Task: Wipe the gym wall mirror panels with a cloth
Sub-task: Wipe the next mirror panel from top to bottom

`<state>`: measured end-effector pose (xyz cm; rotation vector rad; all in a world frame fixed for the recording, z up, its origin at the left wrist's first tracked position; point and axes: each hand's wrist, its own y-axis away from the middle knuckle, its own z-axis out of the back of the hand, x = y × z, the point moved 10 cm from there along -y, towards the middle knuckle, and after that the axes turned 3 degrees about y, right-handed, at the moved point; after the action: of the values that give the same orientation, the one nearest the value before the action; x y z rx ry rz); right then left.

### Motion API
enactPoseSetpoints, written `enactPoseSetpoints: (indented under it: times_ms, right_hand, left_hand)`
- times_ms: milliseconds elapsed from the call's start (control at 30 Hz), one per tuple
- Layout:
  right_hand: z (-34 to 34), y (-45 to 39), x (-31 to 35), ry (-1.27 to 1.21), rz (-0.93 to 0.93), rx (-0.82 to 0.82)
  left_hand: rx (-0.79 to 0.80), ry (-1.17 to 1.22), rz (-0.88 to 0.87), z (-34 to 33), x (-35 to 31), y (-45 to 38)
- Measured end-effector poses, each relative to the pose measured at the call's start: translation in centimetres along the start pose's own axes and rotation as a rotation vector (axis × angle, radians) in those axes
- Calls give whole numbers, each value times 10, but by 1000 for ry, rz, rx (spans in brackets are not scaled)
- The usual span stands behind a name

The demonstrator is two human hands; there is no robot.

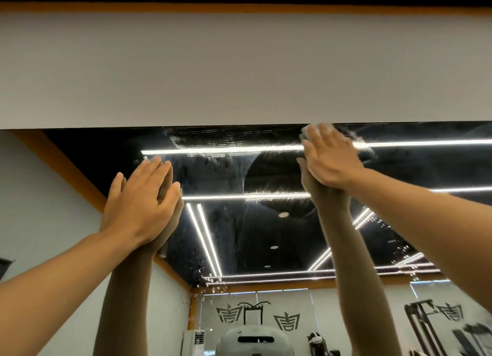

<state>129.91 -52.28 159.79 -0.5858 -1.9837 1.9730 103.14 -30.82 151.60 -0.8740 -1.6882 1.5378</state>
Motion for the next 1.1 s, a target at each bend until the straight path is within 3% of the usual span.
enactPoseSetpoints:
  times_ms: [167,300,400,533,633,733,933,1100]
  right_hand:
    - [-5,64,109,-39,575,135]
    - [-8,131,108,-49,762,313]
    - [-4,132,73,-17,701,325]
    - [4,88,43,-20,415,215]
    - [10,43,57,-30,269,55]
    - [-4,13,90,-5,197,59]
    - [-29,71,214,-26,595,190]
    - [-29,131,211,-40,806,322]
  left_hand:
    - [10,9,5,1,-2,1]
    - [18,7,9,2,-3,2]
    - [36,4,8,1,-4,3]
    - [55,14,-3,3,-7,5]
    - [53,25,-4,5,-7,5]
    - [59,37,-7,5,-6,5]
    - [79,102,-53,8,-1,3]
    - [120,130,-94,7,2,4]
